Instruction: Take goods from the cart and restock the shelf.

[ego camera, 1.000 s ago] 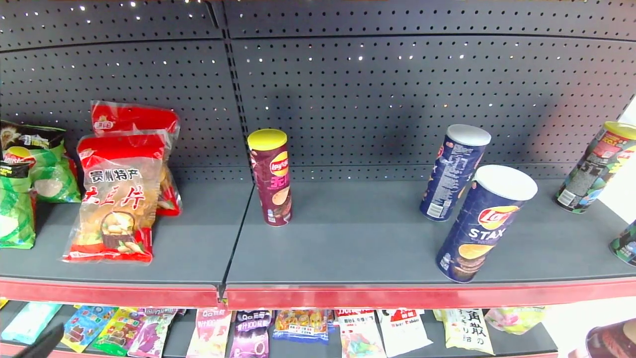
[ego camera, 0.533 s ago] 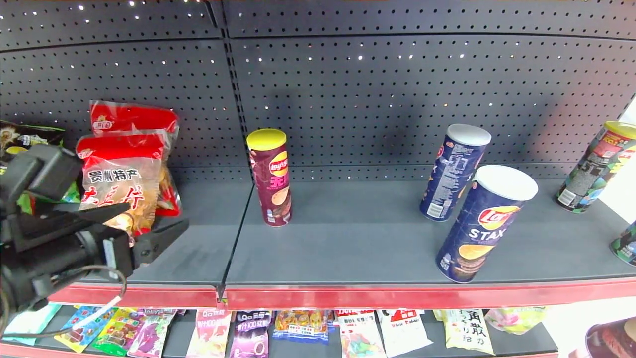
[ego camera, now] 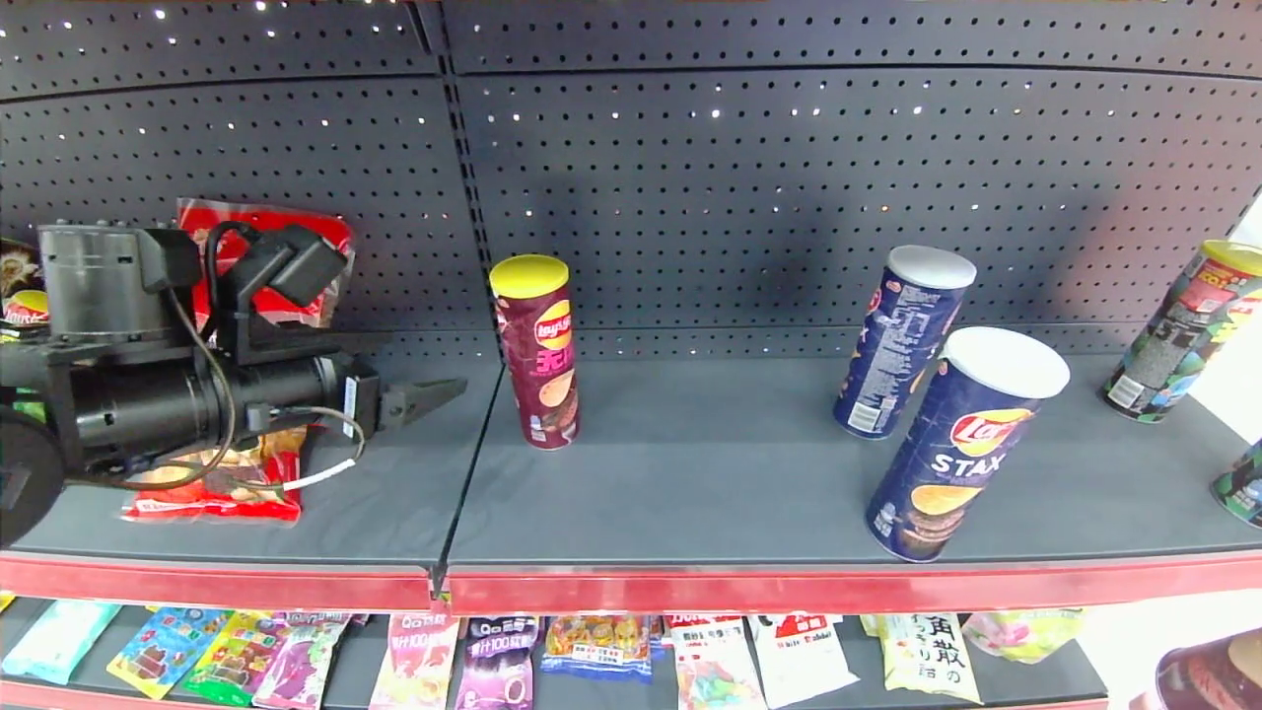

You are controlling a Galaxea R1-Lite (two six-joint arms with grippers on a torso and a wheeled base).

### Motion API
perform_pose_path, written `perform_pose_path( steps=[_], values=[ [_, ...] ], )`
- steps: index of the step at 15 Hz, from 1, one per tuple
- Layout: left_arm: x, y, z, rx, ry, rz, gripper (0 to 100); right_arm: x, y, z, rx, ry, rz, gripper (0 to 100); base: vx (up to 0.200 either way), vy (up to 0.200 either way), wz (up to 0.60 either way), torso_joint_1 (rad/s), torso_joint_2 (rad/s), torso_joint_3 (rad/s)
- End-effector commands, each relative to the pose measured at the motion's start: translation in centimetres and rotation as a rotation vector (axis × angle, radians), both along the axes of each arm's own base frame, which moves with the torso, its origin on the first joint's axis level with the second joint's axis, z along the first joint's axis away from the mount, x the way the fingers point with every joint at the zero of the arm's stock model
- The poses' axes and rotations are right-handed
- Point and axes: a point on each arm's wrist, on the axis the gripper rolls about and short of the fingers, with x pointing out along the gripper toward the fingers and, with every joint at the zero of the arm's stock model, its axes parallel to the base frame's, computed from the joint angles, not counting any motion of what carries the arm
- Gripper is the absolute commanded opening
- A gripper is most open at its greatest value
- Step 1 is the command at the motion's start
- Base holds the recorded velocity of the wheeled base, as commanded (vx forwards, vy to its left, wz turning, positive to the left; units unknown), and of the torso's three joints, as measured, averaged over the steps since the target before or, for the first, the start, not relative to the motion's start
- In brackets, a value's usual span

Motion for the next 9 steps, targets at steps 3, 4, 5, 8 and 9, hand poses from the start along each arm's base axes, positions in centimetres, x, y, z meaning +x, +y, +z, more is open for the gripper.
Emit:
perform_pose_path(
  steps=[3,4,5,8,9],
  values=[
    [1.3,-0.6,-0.8,-0.022,0.033,-0.077,100,0.2,0.0,-0.2,-0.002,0.021,0.002,0,0.0,0.0,0.0,0.0,0.0,0.0],
    [1.5,-1.0,-0.9,-0.028,0.038,-0.1,100,0.2,0.0,-0.3,-0.001,0.022,0.0,0,0.0,0.0,0.0,0.0,0.0,0.0],
    [1.8,-1.3,-1.2,-0.026,0.044,-0.106,100,0.3,0.0,-0.3,-0.003,0.024,0.0,0,0.0,0.0,0.0,0.0,0.0,0.0],
    [2.9,-2.0,-1.1,-0.024,0.025,-0.059,100,0.5,0.0,-0.2,-0.002,0.037,0.0,0,0.0,0.0,0.0,0.0,0.0,0.0],
    [3.0,-2.3,-0.9,-0.024,0.001,-0.038,100,0.5,0.0,-0.2,-0.002,0.037,0.0,0,0.0,0.0,0.0,0.0,0.0,0.0]
  ],
)
